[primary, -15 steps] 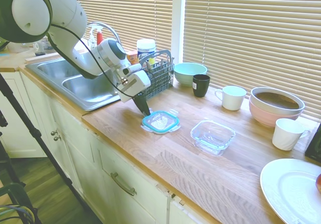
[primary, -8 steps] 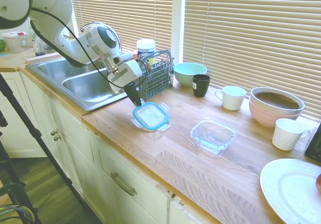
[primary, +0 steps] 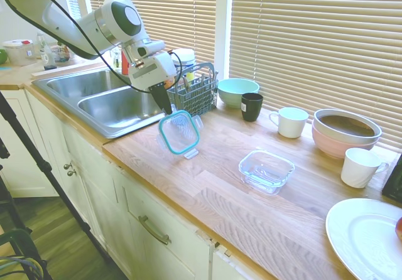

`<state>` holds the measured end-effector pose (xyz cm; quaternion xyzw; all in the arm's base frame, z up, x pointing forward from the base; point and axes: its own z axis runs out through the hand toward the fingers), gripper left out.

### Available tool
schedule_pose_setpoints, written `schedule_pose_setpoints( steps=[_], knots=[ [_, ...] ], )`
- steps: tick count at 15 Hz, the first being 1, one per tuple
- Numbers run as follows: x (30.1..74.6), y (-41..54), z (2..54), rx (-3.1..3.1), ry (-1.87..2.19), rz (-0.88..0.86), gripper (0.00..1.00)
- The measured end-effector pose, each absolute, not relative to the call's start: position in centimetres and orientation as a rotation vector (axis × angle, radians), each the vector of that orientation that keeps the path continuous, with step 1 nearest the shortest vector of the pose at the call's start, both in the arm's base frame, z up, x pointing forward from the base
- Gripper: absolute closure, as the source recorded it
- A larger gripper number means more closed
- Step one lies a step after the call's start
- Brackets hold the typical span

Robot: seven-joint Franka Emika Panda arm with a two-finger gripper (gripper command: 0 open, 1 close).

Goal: Cover the lid of the food container

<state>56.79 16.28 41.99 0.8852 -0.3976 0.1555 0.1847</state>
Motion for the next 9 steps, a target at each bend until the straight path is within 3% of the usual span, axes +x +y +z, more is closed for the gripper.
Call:
schedule_pose_setpoints(
  steps=[9],
  knots=[
    [54.9, 9.4, 45.2, 2.572, -1.151, 0.489, 1.0]
  ],
)
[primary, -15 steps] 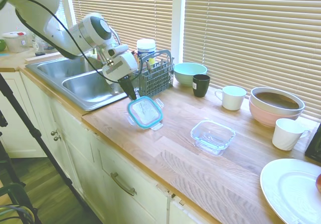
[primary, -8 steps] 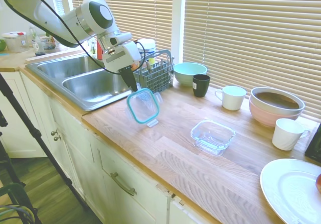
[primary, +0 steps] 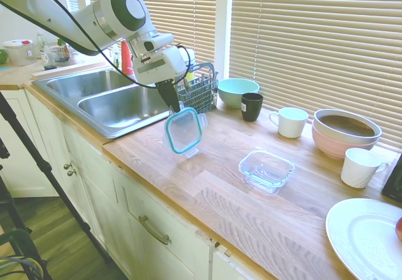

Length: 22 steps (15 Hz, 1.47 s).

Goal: Cover the lid of the food container

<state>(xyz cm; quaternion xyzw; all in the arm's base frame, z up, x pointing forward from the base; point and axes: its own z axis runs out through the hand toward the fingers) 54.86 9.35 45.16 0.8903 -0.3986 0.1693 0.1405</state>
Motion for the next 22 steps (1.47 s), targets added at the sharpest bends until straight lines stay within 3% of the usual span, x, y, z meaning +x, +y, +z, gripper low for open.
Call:
schedule_pose_setpoints(
  steps=[14, 22],
  knots=[
    [55.8, -5.8, 48.8, 2.776, -1.235, 0.414, 1.0],
    [57.2, -8.1, 49.9, 2.788, -1.215, 0.413, 1.0]
  ],
)
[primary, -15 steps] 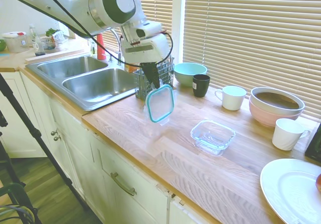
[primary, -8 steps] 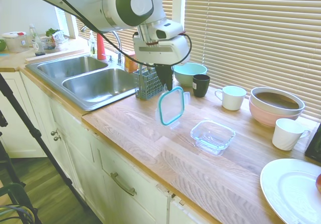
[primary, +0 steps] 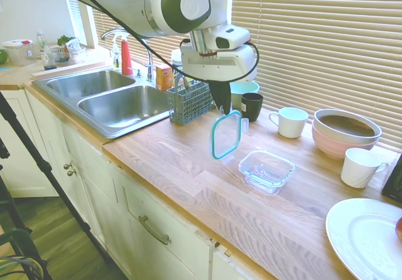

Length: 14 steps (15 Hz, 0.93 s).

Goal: Cover the lid of the food container

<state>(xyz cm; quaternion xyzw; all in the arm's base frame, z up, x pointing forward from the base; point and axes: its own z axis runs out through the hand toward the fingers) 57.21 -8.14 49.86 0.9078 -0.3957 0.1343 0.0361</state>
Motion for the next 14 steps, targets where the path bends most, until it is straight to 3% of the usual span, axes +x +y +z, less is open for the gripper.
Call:
schedule_pose_setpoints(
  steps=[14],
  knots=[
    [57.6, -14.1, 50.8, 2.835, -1.237, 0.382, 1.0]
  ],
)
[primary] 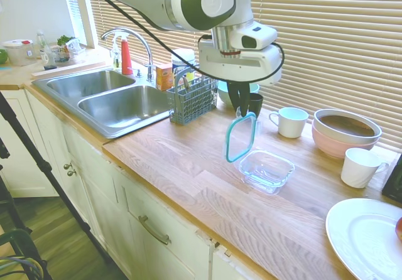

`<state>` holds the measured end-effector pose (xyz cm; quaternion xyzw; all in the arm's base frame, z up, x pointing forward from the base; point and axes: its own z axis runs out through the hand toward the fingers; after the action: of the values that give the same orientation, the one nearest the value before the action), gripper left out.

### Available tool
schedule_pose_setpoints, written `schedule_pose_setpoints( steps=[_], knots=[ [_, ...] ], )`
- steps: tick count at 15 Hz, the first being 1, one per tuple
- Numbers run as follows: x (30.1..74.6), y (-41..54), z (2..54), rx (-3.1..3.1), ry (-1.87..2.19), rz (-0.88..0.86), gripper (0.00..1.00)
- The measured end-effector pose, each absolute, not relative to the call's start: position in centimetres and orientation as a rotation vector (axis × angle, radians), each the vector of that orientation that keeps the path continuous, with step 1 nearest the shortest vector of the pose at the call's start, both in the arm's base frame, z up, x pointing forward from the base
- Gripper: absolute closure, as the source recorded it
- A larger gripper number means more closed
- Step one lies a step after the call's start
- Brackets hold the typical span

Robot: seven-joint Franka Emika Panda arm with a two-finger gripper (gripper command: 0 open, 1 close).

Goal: Cover the lid of the food container

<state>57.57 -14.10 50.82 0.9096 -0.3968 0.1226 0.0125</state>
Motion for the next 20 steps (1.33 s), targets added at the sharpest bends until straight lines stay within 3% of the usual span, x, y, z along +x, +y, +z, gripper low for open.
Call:
schedule_pose_setpoints(
  steps=[20],
  knots=[
    [57.1, -23.8, 49.2, 2.893, -1.305, 0.359, 1.0]
  ],
)
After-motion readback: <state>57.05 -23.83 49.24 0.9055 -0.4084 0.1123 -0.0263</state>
